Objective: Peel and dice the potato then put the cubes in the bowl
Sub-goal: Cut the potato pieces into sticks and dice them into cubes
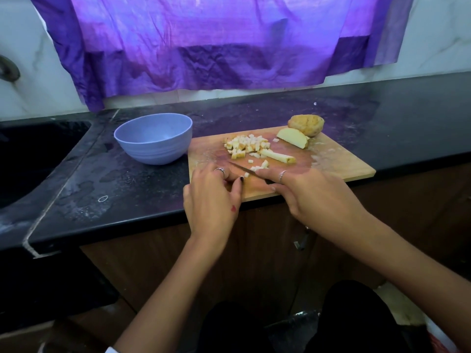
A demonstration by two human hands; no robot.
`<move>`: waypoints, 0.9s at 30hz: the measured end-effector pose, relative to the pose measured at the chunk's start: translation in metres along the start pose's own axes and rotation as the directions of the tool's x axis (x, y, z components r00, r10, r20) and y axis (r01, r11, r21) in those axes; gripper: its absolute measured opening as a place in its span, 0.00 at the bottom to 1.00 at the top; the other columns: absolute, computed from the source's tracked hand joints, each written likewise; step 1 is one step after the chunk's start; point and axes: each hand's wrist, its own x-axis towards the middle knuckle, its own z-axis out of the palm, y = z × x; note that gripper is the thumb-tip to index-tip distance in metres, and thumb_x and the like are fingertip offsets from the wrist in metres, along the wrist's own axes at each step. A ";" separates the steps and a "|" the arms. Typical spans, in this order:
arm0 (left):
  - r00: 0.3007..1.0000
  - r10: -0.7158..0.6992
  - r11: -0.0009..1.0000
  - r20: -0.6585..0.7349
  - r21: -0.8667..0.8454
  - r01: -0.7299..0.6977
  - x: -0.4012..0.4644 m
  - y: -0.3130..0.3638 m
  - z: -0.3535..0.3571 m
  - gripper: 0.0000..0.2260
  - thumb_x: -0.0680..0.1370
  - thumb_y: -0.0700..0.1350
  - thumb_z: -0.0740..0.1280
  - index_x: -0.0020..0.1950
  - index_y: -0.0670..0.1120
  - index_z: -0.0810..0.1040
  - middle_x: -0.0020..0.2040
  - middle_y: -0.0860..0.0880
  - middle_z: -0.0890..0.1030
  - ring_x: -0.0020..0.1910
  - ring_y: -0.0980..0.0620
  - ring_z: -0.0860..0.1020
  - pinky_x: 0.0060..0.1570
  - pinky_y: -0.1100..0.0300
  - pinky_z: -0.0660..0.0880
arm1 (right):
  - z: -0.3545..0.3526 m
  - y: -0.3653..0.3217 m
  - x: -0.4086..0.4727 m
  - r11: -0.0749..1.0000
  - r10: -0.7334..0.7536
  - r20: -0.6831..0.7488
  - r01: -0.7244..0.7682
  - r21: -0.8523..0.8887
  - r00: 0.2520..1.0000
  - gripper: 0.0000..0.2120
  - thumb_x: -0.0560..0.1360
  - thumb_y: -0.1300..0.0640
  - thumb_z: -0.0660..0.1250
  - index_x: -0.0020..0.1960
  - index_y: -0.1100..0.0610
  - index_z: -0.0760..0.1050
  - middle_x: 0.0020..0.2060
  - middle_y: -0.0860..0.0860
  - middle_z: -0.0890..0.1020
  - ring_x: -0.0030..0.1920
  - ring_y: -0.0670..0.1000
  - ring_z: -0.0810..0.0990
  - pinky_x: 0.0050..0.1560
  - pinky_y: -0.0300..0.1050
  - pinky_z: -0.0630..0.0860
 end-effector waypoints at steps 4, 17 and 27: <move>1.000 -0.005 1.000 -0.007 0.001 0.005 0.000 0.000 0.001 0.07 0.78 0.52 0.67 0.45 0.51 0.80 0.43 0.57 0.71 0.46 0.59 0.66 0.48 0.59 0.62 | -0.003 0.006 -0.002 0.969 0.086 -0.024 -0.078 0.234 0.996 0.19 0.81 0.49 0.57 0.71 0.38 0.64 0.48 0.51 0.81 0.43 0.49 0.76 0.45 0.47 0.77; 0.999 -0.030 0.999 0.026 -0.010 0.030 0.000 0.002 -0.001 0.07 0.77 0.52 0.68 0.44 0.50 0.80 0.42 0.55 0.72 0.45 0.58 0.66 0.49 0.58 0.63 | 0.002 0.010 0.003 0.967 0.042 0.072 -0.059 0.248 0.996 0.18 0.81 0.51 0.58 0.71 0.41 0.67 0.55 0.51 0.80 0.40 0.45 0.75 0.40 0.40 0.73; 0.991 -0.023 1.000 0.135 -0.016 0.026 0.017 0.007 -0.005 0.08 0.75 0.56 0.69 0.47 0.53 0.83 0.43 0.55 0.78 0.46 0.56 0.73 0.54 0.48 0.72 | -0.001 0.018 0.007 0.959 0.058 0.080 -0.077 0.273 0.995 0.19 0.81 0.49 0.57 0.71 0.39 0.65 0.48 0.51 0.78 0.37 0.47 0.73 0.36 0.41 0.69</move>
